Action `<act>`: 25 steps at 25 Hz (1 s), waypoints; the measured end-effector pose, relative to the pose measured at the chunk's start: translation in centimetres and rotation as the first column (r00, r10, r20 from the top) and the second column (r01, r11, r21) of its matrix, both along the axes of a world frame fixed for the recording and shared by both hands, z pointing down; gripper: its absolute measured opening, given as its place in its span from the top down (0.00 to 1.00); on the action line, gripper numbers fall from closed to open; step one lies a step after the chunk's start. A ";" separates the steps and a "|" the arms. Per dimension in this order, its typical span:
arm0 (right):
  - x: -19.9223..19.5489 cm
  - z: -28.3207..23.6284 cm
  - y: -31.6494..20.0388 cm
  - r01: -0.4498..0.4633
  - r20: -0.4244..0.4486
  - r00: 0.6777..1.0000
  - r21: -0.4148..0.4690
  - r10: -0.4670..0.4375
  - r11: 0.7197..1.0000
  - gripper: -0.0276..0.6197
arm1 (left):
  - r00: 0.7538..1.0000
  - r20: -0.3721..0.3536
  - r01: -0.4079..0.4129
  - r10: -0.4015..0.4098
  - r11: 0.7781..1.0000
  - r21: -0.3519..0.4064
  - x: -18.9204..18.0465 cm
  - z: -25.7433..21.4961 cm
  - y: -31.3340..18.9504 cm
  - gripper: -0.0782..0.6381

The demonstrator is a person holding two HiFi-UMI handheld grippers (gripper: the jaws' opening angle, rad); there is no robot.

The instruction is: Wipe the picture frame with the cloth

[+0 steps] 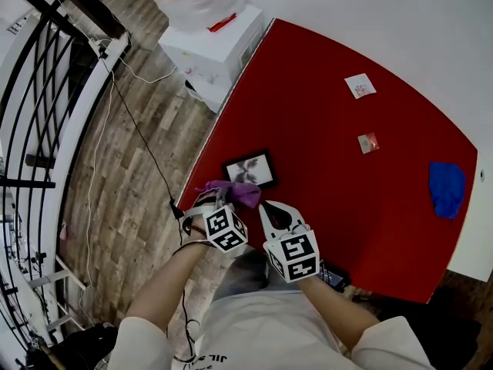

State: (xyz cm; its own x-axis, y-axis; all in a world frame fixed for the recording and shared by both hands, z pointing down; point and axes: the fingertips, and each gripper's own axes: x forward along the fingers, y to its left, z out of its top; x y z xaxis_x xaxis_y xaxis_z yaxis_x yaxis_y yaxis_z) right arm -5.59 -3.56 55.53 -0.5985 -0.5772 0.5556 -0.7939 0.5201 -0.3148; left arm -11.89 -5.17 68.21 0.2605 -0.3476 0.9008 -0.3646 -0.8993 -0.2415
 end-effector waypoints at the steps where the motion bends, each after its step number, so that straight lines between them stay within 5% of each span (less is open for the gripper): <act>1: 0.0 0.1 0.1 -0.001 0.001 1.000 -0.003 0.001 1.000 0.95 | 1.000 0.001 0.000 0.000 1.000 0.002 0.0 -0.1 -0.2 0.80; 13: 1.1 1.0 0.7 -0.028 0.001 1.000 -0.033 0.028 0.999 0.95 | 0.998 0.058 0.027 -0.030 0.998 0.049 -0.8 -2.0 -10.7 0.80; 25: 2.2 1.1 -0.6 -0.069 0.022 0.997 -0.031 0.070 0.997 0.95 | 0.997 0.070 -0.028 0.032 0.998 -0.058 2.3 0.2 -1.6 0.80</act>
State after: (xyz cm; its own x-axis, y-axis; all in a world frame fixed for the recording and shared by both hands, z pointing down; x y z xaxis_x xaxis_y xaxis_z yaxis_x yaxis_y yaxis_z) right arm -3.44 -4.15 56.59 -0.5701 -0.6013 0.5599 -0.8204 0.4537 -0.3481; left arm -9.60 -6.76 68.43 0.2050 -0.2885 0.9353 -0.3210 -0.9225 -0.2143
